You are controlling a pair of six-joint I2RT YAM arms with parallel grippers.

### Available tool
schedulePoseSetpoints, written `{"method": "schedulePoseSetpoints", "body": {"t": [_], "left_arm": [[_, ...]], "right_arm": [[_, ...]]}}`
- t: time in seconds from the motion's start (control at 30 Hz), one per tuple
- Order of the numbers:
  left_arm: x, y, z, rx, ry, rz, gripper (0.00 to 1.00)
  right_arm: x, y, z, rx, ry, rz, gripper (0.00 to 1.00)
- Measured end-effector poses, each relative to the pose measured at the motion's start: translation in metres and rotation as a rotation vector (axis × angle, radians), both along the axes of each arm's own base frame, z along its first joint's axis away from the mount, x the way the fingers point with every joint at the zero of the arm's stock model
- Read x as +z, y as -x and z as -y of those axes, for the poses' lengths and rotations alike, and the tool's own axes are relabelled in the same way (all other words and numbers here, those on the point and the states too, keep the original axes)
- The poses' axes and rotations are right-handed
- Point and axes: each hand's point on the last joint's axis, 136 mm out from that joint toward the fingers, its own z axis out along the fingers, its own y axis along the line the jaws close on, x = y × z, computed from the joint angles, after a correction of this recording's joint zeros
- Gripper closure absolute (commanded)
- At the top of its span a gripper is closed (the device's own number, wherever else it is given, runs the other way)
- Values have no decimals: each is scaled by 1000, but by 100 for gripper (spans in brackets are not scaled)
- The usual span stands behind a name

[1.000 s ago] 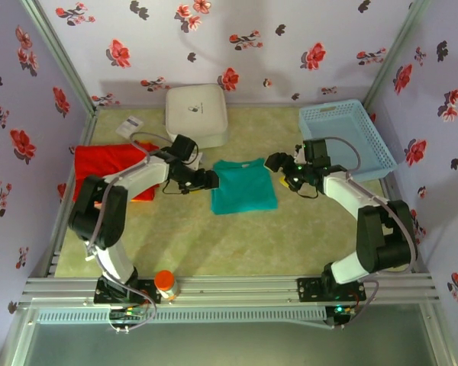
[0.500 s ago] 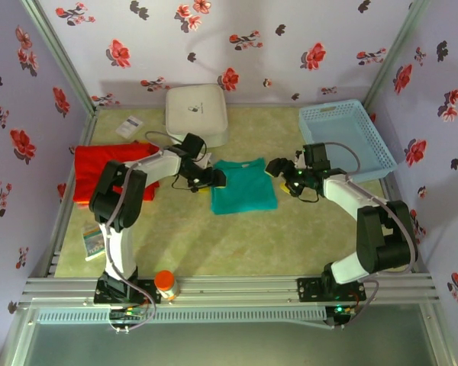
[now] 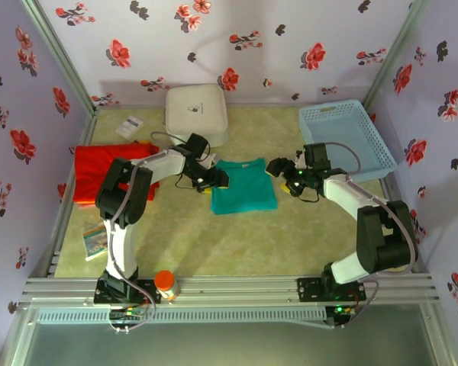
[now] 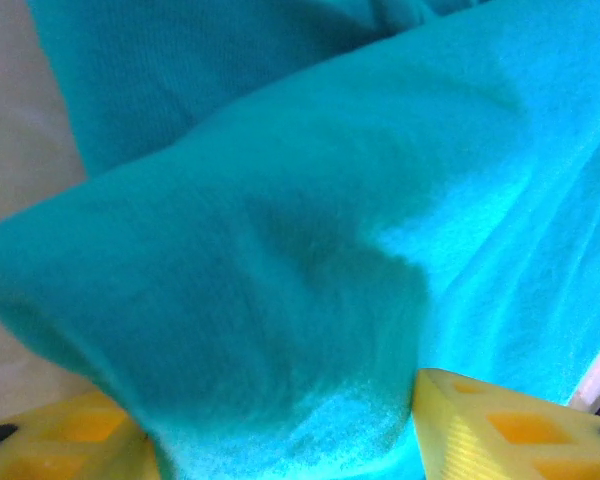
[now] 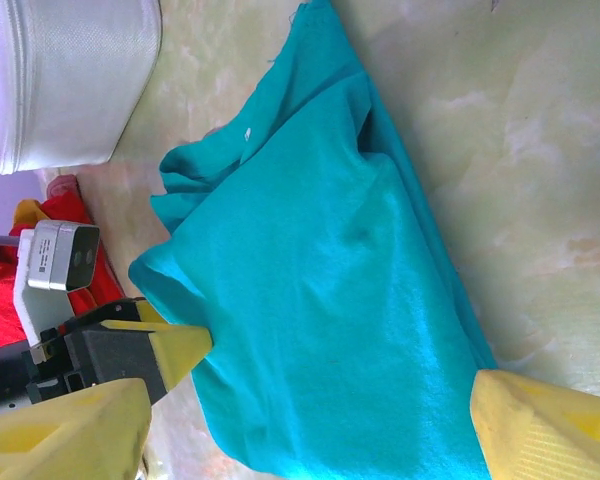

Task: Fold and stack the t-shirts

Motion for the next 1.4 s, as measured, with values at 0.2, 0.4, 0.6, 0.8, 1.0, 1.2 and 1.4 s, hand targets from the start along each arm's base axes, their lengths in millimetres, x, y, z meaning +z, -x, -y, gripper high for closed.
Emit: {"method": "schedulePoseSetpoints", "body": {"t": [0.2, 0.4, 0.6, 0.8, 1.0, 1.2, 1.4], "left_arm": [[-1, 3, 13, -26, 42, -1, 53], [-7, 2, 15, -12, 51, -22, 70], [-10, 2, 12, -15, 32, -21, 93], [-2, 1, -8, -45, -97, 28, 100], [41, 4, -45, -78, -272, 125, 100], [114, 4, -87, -90, -384, 243, 100], [157, 3, -137, -96, -539, 273, 100]], "right_arm": [[-2, 1, 1, 0, 2, -5, 16], [-2, 1, 3, -4, 3, -5, 17], [-7, 4, 4, -4, 8, -18, 17], [-8, 4, 5, -6, 8, -19, 17], [-8, 5, 5, -6, 8, -21, 17], [-9, 6, 5, -3, 6, -25, 17], [-9, 7, 4, 1, -1, -27, 18]]}}
